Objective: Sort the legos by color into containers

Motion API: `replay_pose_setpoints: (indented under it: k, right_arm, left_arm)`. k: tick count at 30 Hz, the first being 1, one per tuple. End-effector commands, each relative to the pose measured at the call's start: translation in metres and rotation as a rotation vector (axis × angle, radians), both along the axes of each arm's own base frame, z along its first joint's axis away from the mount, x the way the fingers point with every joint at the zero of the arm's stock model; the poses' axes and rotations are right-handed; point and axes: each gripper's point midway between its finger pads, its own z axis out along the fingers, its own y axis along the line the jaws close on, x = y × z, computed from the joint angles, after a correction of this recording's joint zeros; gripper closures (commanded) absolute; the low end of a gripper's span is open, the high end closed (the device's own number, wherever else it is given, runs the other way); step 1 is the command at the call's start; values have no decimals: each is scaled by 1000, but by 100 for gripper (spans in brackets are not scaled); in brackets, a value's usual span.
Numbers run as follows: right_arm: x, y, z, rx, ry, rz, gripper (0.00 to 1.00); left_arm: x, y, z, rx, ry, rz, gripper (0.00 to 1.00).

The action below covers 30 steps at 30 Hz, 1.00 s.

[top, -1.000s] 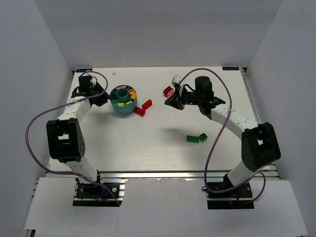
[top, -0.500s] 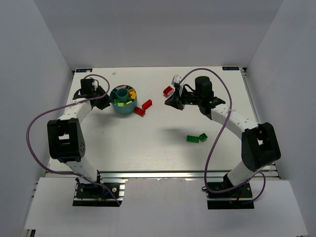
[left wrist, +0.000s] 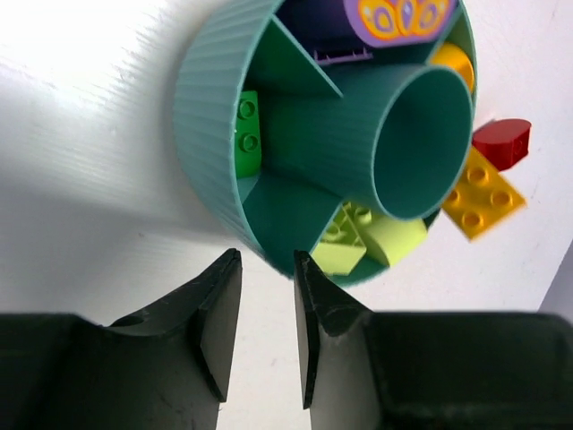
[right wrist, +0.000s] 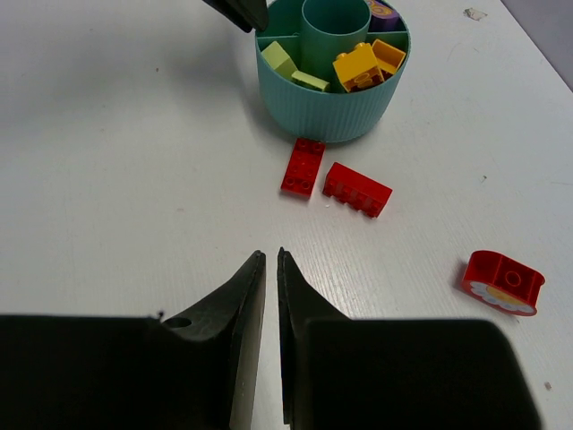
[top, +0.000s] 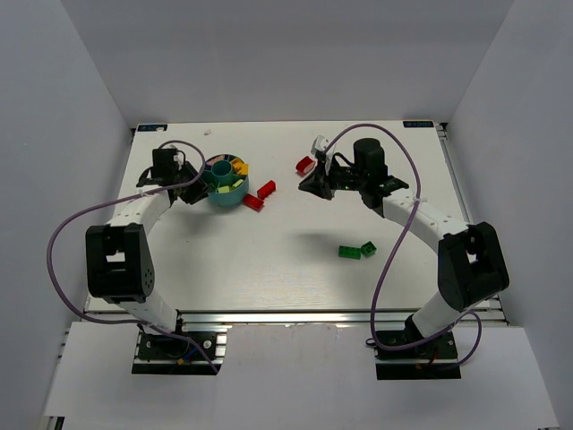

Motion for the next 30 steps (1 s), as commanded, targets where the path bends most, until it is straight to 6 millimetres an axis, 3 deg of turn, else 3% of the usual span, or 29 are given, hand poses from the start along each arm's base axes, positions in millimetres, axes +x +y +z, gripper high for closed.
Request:
replay_pose_setpoints:
  k: [1,10,15,20,22,26,30]
  right_arm:
    - [5,2,18,20,-45,3,84]
    - [4,2,16,17,-43,2,84]
    - [2,1,11,12,-34,7,84]
    - [2,3,10,9,-33,21,82]
    - [2,3,6,-4,-20,31,80]
    - [3,5,6,-19,-15,56,75]
    - [10,10,1,-38,-1,68,75]
  left_arm:
    - [-2,-5,32,-22,-88,-2,61]
    - [5,-11,56,-65,-154,4,59]
    - [25,15,108,52,-273,87,53]
    - [46,57,114,104,-259,179,52]
    - [59,63,117,119,-270,174,54]
    - [81,63,111,207,-284,56,61]
    - [101,47,112,215,-356,-120,63]
